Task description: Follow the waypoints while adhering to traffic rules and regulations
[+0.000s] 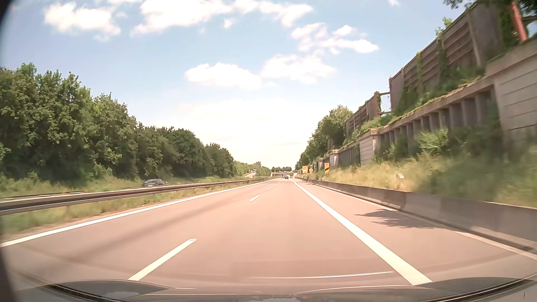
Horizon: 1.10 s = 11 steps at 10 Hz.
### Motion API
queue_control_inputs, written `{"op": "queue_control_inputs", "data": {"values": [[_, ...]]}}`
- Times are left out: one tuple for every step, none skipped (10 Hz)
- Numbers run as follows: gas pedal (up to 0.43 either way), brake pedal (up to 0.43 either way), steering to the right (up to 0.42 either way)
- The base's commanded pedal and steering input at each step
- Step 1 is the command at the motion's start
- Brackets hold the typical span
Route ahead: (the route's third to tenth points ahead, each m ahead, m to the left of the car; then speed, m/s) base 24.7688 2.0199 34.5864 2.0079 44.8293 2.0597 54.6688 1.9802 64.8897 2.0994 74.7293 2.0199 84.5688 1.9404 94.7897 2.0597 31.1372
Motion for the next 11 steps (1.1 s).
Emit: {"op": "queue_control_inputs", "data": {"values": [[0.299,0.012,0.0],[0.311,0.012,0.0],[0.311,0.012,-0.001],[0.311,0.012,0.0],[0.311,0.012,0.0],[0.311,0.006,-0.001],[0.311,0.006,-0.001],[0.311,0.006,-0.001],[0.311,0.006,-0.001],[0.311,0.012,-0.001],[0.311,0.012,-0.001]]}}
